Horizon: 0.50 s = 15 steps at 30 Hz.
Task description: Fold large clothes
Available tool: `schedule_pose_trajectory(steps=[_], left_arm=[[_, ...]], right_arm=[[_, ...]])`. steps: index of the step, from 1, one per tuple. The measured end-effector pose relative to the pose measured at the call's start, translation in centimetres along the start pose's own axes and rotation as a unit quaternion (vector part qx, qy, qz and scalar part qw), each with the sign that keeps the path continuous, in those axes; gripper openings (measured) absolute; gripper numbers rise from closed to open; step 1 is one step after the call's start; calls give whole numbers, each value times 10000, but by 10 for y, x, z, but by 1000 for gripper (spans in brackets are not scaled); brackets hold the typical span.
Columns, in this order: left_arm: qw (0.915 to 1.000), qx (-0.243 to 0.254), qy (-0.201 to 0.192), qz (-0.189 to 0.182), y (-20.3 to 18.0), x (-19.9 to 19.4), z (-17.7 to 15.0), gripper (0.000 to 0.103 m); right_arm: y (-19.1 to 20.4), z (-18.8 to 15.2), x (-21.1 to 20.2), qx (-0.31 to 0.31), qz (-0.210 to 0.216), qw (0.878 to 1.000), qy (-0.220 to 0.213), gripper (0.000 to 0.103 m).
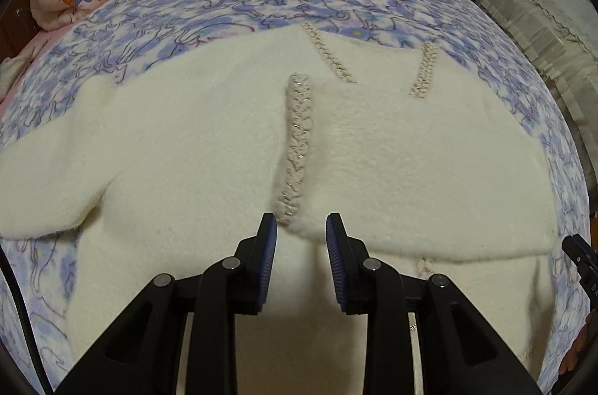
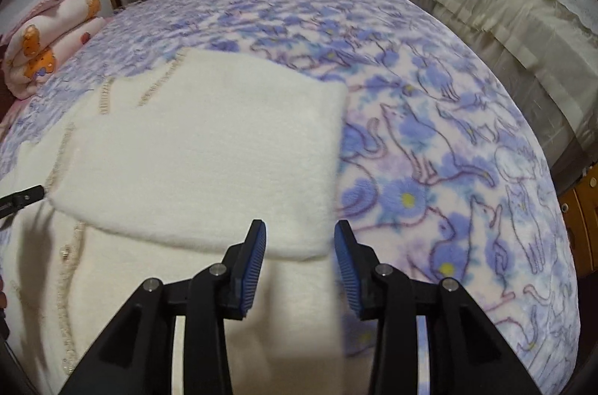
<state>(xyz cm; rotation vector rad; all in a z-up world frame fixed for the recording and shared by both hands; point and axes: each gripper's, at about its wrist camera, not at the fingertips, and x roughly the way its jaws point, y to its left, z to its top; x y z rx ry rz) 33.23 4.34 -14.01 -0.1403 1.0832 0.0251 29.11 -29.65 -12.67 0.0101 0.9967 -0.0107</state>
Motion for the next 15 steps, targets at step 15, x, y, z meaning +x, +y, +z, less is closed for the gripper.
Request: schedule_pose_trajectory(steps=[15], left_arm=[[9980,489,-52,388,-52,62,38,33]], right_arm=[[92,50,84,-228,781,9960,381,38]])
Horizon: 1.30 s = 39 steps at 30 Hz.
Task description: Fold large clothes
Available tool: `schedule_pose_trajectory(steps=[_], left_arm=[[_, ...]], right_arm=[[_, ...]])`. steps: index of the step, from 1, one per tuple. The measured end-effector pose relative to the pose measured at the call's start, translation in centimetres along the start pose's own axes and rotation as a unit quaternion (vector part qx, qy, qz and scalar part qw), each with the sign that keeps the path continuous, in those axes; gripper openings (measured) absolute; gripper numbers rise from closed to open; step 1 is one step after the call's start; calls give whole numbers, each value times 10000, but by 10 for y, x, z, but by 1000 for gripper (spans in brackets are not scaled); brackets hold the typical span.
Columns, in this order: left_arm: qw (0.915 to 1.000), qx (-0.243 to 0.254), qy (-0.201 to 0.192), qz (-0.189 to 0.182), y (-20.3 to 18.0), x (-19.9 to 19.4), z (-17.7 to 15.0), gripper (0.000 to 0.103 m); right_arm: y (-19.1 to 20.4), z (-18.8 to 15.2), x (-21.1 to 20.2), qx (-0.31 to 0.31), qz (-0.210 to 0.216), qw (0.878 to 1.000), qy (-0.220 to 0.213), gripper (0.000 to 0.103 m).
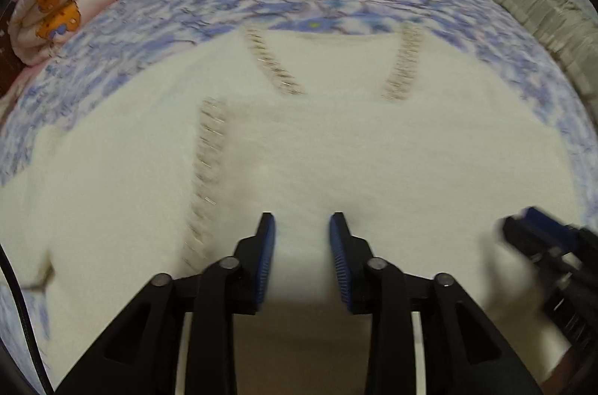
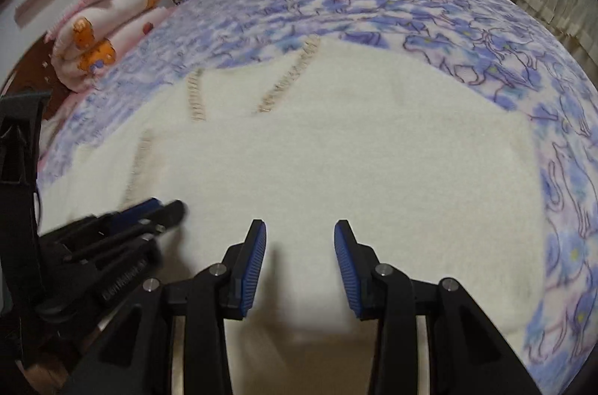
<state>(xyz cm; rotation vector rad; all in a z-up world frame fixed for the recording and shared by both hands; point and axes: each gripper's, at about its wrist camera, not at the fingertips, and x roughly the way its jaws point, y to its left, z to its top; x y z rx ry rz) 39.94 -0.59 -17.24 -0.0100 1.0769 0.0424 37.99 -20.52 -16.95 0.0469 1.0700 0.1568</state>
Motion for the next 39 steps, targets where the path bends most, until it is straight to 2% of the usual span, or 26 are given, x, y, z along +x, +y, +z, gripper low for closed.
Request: schedule_pose_trajectory(steps=[2,4,5,6,9,14,17,18,21,22,30,36,39], left_arm=[[9999,7,-97,45,17,3,4,29],[9997,27,-84,-208,30,3,3,22],[9996,111,-106,-224,32,2,1,22],[9996,192,-116,-180,30,0,-1,22],[9994,324,-135,-30,22,-4,-6,22],[9998,213,24,-20,21,-13,-10,26],[9997,109,118,-190,24,-25,-14,31],[9996,106,122,-226,25,-30,-15,35],[9998,142,6,-123,27,-51,-19,55],[9998,149,-73,-120,29,-60,-21,57],[9990,231,-176,-354,45,-134,-50,58],[9976,228,-115,-639,58,-176,-98,60],[9970,122,-78,-765,71,-195,-121,60]], right_arm=[[-31,-1,5,115,-669,9977,-1,36],[-73,-6,3,457,-526,9975,-79,22],[-91,-9,-1,626,-463,9969,-80,17],[-103,-12,-5,758,-413,9962,-72,8],[-114,-20,-16,986,-361,9944,-79,7],[-99,-29,-24,995,-623,9931,0,11],[-91,-32,-31,1110,-524,9924,74,16],[-89,-33,-35,1178,-407,9921,107,17],[-80,-40,-50,1317,-219,9910,115,17],[-77,-42,-56,1327,-180,9910,79,17],[-36,-73,-127,1391,36,9899,-285,17],[-1,-97,-165,1171,111,9922,-422,17],[16,-109,-174,1035,135,9938,-373,21]])
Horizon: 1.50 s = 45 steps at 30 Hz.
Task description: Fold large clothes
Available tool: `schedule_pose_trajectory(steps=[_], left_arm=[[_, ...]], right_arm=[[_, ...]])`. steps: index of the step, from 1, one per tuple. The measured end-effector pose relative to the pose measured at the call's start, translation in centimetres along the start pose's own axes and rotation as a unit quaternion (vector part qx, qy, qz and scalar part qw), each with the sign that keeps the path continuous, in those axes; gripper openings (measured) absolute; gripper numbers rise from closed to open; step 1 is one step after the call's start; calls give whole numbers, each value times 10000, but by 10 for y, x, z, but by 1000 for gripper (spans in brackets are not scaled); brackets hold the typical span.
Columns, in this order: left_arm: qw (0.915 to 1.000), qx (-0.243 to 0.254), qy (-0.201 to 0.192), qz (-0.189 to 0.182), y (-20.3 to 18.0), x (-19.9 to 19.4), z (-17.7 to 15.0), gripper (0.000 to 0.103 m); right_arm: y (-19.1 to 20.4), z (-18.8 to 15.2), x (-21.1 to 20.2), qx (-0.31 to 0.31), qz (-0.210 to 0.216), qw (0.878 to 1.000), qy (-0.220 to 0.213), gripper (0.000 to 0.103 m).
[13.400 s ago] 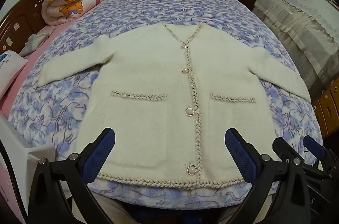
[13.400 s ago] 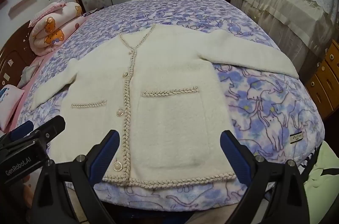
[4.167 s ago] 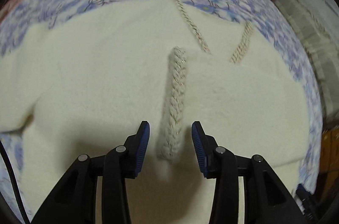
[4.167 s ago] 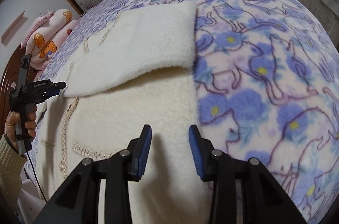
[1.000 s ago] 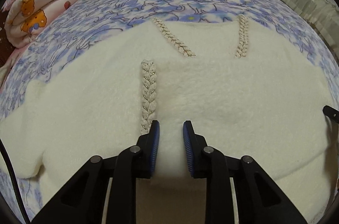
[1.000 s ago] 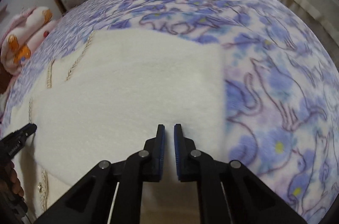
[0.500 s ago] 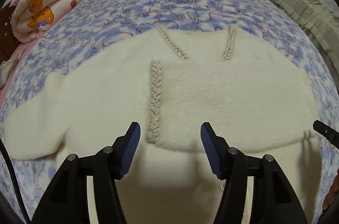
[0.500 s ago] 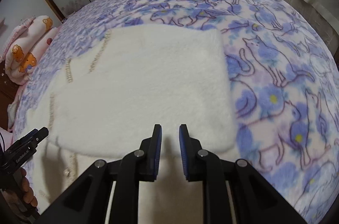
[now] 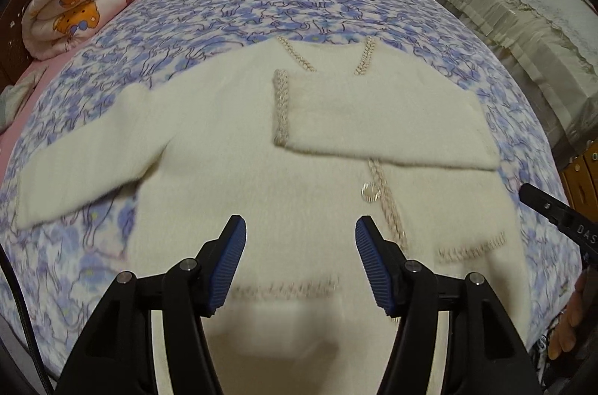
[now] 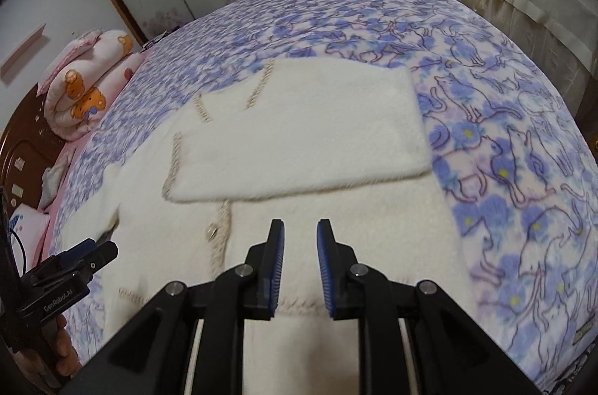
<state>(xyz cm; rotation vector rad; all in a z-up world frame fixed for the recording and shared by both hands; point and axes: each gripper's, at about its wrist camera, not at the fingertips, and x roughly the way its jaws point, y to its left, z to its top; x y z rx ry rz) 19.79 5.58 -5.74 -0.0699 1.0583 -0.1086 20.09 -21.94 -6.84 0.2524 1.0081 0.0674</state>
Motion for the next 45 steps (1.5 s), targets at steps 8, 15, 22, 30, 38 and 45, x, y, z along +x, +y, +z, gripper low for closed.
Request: schedule_pose_trajectory(steps=[8,15,22,30,38,45], left_arm=[[9996,-184,97,-192,48,-43,-39,60],[9981,-597,128,-76,129,-57,-45,65],[9860,-1626,350,-113,238,-30,-35,65],[9569,-2834,573,-261,338,37,-17,65],[8859,-4567,523,-622,426,99,-36,65],[8540,-5191,-96,-323,460,103,-36,55]], right_arm=[[53,-39,-16,-333,205,9992,100,24],[113,-53,-10,-718,359,9965,215,24],[173,-48,7,-1227,438,9911,253,24],[226,-28,49,-1525,477,9866,334,24],[257,-27,100,-1663,547,9825,636,24],[250,-39,135,-1454,615,9818,1052,24]])
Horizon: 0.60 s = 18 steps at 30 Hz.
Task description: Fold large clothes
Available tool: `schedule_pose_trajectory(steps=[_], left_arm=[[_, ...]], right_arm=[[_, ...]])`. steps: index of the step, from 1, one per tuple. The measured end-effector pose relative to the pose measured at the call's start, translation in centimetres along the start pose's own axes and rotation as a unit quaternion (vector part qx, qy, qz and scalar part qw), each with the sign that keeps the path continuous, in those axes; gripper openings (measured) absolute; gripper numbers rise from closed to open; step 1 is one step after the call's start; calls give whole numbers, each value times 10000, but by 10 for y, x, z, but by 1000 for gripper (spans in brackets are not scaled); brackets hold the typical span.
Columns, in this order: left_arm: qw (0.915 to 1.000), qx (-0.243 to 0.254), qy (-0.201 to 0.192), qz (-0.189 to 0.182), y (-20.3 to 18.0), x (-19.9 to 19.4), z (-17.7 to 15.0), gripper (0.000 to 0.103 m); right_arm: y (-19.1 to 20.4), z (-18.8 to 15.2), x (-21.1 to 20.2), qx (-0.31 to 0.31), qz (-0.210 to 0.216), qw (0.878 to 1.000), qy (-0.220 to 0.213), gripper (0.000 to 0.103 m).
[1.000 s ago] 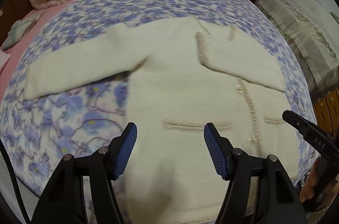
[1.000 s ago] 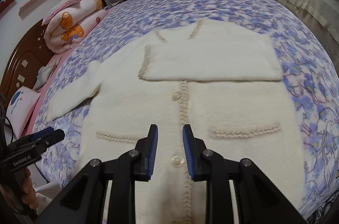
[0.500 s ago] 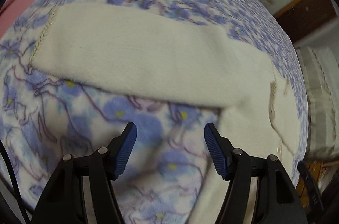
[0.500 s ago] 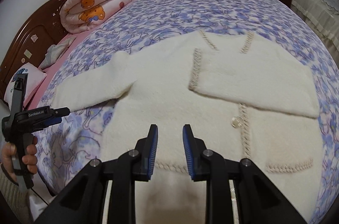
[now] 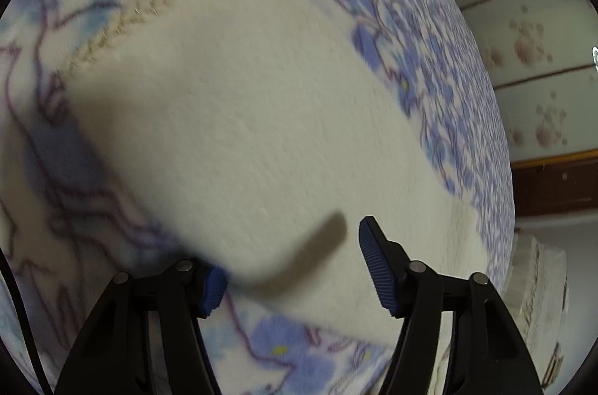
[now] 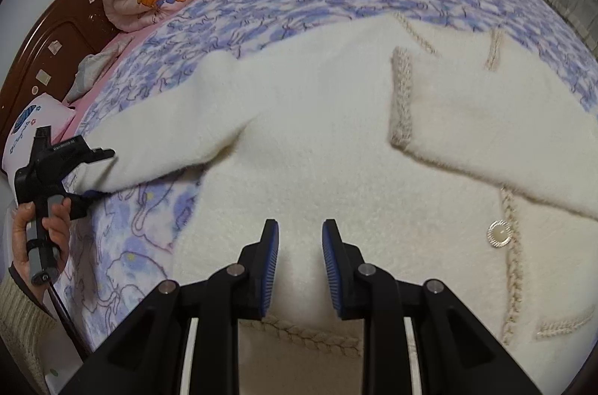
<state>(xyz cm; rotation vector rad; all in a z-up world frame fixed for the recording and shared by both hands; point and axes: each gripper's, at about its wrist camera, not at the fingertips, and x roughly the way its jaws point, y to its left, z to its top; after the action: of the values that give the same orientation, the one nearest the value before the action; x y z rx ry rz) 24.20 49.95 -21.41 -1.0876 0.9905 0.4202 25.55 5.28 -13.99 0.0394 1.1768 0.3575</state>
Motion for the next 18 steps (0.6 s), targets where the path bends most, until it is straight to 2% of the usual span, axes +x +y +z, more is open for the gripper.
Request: schedule_pose_trajectory(steps=[1,2,4,5,8,12,14,18], left_arm=[[9999,-38,-100,93,0,0,0,45],[9997,-30,-159,177,0,0,1,40],[9993,80,-297,233,-2,-2,2,19],[9989,181,-389,205,-2,-8,5,15],[9942,630,-791,376,-22,-21,0,10],[9776,1472,-1303,750,-65,-43,-24,9],[9709,1819,-1434,603,-94,-55,-46,8],[9594,2465,-1371,35,-158,-70,-105,7]], right_arm=[[-2,-2,5,52,36,10000,74,24],[-5,-4,8,96,56,9998,136,24],[-7,-9,12,147,89,9997,196,24],[-9,-11,12,166,112,9996,215,24],[-17,-16,6,273,206,9992,191,24],[-36,-22,-13,404,312,9987,61,24],[-46,-25,-24,425,271,9987,-43,24],[-77,-33,-54,604,161,9975,-333,24]])
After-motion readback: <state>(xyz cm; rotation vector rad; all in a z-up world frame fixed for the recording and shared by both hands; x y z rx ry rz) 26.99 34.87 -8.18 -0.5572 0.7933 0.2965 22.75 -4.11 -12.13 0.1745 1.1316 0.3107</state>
